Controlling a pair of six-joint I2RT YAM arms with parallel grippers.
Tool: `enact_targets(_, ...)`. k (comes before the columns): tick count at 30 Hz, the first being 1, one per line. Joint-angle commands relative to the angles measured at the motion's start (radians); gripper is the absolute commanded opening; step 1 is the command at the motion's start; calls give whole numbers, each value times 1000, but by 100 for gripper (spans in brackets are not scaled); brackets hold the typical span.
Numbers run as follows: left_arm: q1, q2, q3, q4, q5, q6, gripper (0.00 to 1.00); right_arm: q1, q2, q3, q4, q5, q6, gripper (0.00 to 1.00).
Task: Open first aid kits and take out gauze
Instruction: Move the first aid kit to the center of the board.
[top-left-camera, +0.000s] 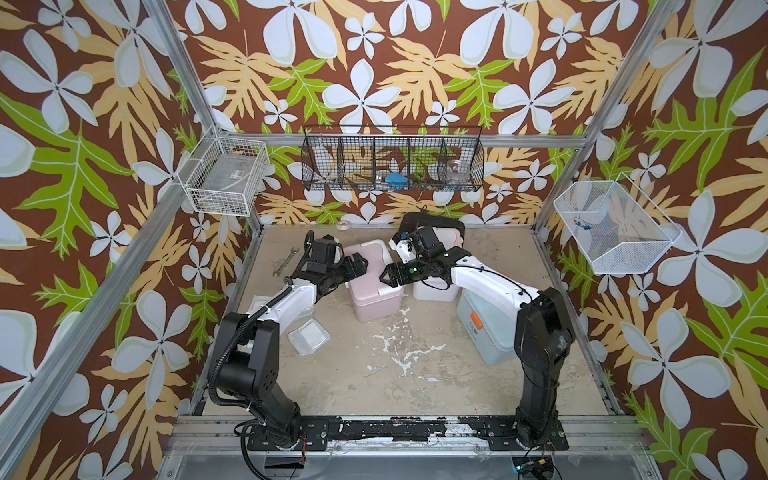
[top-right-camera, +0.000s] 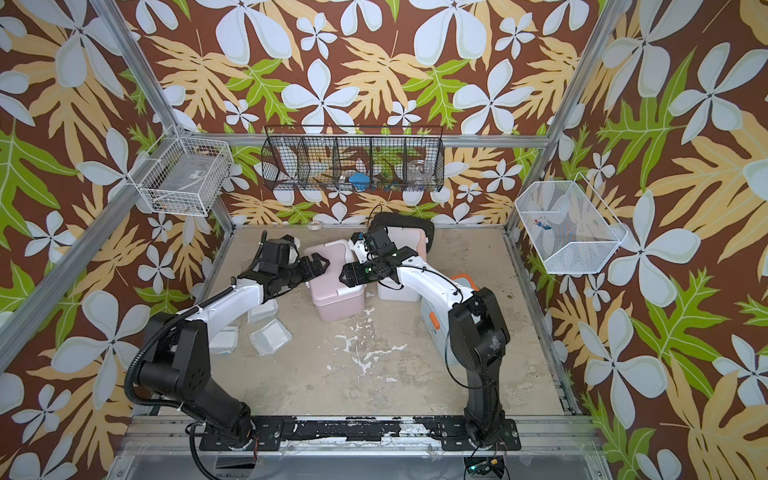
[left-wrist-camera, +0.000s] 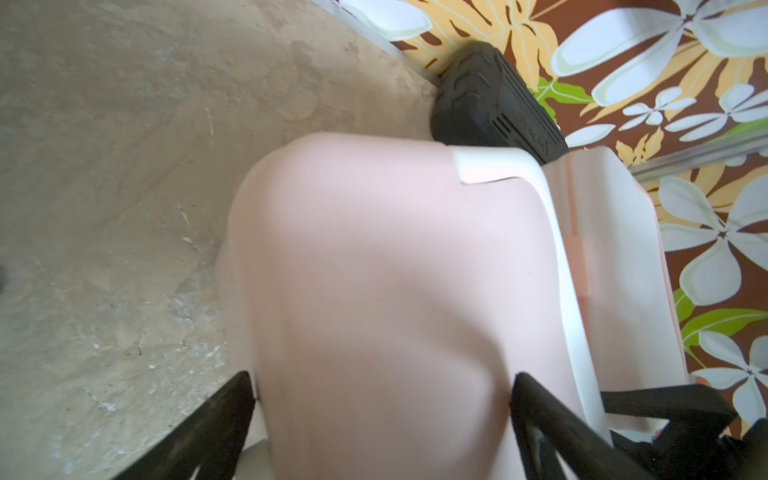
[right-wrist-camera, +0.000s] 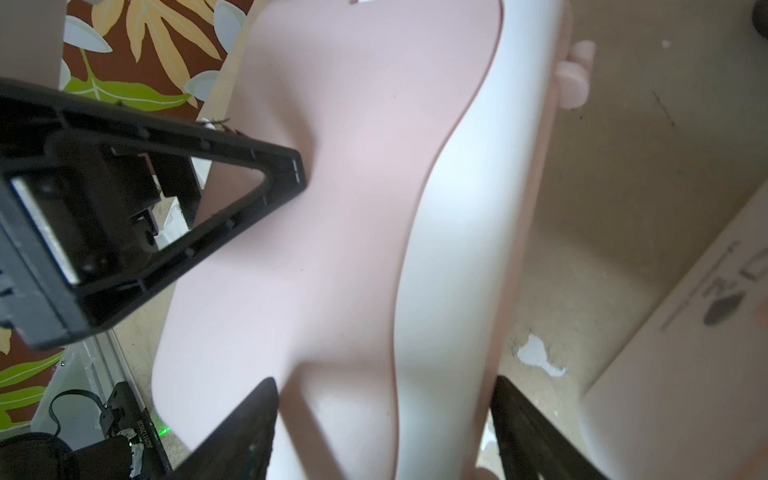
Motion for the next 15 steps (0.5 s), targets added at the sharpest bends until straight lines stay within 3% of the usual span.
enact_targets(1,-54,-19,-32,-61,32,-8,95,6,-68,-85,-2,35,37,79)
enact_targets(10,-288,-65,-100,-35,-30,-80,96,-42,-319,-369,-13,192,100,82)
enact_targets(15,-327,-127,-159,7,-40,-133,96,-95,-478,-493,-10,195,104,86)
